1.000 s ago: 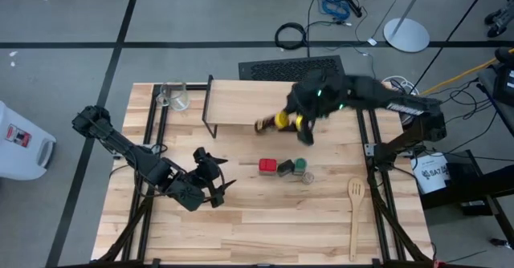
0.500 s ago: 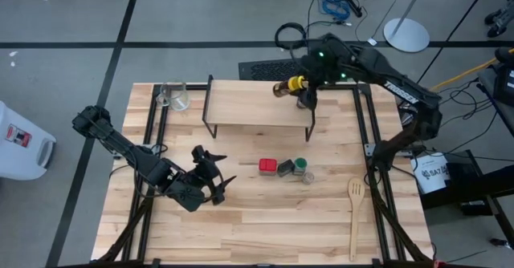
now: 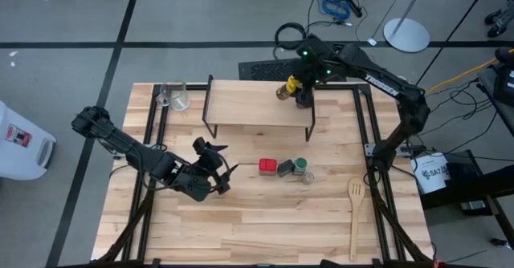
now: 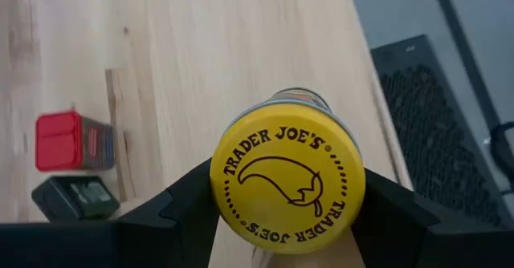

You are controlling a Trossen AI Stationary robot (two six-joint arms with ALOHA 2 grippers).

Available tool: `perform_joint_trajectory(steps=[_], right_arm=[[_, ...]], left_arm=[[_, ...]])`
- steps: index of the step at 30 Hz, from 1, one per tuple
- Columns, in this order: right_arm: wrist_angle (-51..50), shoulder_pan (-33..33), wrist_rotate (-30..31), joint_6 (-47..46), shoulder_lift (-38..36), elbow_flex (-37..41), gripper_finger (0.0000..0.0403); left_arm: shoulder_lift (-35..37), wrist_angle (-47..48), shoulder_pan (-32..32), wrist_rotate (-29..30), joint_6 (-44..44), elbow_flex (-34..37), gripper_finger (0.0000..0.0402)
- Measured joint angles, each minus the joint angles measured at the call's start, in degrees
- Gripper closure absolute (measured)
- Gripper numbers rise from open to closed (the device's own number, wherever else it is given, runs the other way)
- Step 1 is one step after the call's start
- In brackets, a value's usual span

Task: Shelf spices
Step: Put the yellow seasoning bottle on the shelf

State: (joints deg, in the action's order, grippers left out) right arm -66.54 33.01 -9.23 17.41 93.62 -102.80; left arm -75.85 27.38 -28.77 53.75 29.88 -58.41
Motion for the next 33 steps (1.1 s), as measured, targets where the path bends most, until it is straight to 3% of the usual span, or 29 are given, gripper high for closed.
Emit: perform_joint_trajectory(steps=[33], right_arm=[[-3.67, -1.63, 0.33, -1.21, 3.37, 0.00, 0.0180]], left_arm=[[0.00, 0.12, 0.30, -1.04, -0.34, 0.00, 0.0061]])
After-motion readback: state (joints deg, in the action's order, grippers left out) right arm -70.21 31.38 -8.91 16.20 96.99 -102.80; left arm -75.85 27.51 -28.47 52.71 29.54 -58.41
